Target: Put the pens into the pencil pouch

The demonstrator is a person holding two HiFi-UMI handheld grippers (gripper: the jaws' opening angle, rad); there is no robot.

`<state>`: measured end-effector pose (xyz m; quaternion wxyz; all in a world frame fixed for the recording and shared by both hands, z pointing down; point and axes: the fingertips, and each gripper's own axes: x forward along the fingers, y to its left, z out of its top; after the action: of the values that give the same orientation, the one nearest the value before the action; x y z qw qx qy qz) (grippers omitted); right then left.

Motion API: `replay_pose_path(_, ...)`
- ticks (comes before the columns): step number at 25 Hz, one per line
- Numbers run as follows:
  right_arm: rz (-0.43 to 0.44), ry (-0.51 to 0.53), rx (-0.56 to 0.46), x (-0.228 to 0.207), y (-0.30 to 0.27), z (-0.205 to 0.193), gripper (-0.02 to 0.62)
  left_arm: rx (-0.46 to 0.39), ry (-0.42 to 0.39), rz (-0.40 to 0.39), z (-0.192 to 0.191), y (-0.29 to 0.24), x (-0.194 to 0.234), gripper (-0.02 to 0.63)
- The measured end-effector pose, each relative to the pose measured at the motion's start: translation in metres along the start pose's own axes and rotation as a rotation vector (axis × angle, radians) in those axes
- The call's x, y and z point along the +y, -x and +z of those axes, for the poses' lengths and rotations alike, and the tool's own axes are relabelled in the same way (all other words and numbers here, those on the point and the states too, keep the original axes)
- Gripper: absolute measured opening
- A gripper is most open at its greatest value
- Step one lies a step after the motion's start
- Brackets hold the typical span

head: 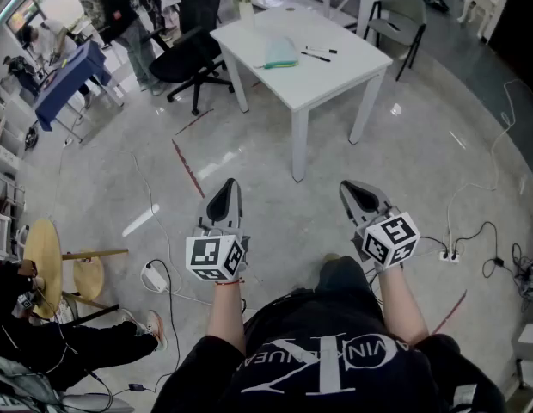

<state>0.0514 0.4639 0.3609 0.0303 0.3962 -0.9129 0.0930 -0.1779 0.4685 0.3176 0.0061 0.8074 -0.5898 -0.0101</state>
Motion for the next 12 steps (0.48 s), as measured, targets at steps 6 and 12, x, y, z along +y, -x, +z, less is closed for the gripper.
replay_pose_path(6,0.0,0.001,0.004,0.003,-0.005,-0.003,0.008,0.011,0.006,0.008,-0.006,0.003,0.009,0.007)
replay_pose_path(12,-0.009,-0.005,0.006,0.009,0.0,-0.003,0.008,0.03,0.015,-0.018,-0.011,0.006,0.006,0.007)
